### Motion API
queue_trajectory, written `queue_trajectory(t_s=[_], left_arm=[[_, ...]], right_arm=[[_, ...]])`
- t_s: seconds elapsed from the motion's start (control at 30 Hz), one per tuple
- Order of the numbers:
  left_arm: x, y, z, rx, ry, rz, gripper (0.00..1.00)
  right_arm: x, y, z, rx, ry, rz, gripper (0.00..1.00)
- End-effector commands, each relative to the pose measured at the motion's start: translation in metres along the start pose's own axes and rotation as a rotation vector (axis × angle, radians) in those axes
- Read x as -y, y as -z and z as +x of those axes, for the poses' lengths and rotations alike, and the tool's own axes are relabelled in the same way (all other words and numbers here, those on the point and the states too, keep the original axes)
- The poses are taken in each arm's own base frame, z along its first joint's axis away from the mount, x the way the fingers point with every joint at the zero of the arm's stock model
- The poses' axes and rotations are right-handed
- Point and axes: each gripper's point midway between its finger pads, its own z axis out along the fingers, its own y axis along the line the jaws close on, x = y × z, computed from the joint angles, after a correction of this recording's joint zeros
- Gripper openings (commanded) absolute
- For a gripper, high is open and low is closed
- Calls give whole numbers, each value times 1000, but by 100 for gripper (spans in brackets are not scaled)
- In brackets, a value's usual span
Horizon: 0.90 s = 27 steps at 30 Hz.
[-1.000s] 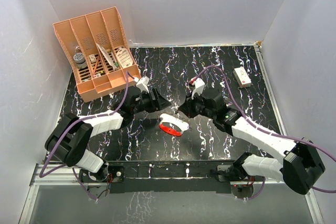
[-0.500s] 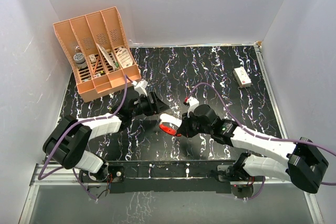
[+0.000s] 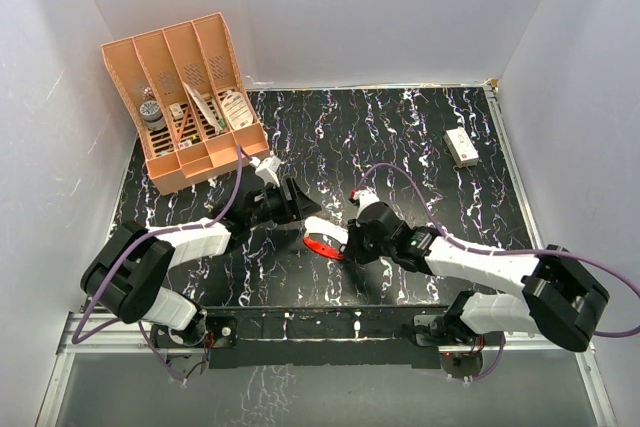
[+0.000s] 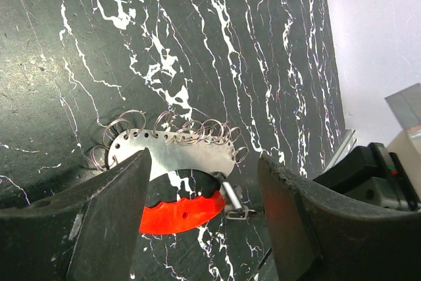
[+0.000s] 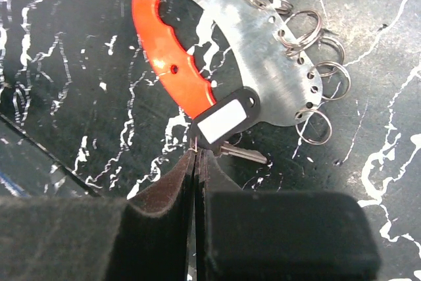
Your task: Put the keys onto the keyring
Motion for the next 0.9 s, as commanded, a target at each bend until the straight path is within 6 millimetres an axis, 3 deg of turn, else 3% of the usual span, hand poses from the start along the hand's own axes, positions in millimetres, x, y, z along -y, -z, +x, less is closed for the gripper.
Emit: queue_trajectory(t_s=[0.0, 0.4, 0.87], left_arm=[[8, 4, -7, 23, -28, 22, 64], [0, -4, 0, 6, -17, 17, 64], [-3, -7, 5, -2, -9, 21, 63]], right_arm=[[-6, -7, -24, 68, 1, 11, 0], [-3, -10, -53, 136, 52, 27, 0], [3, -20, -66, 139, 56, 16, 0]])
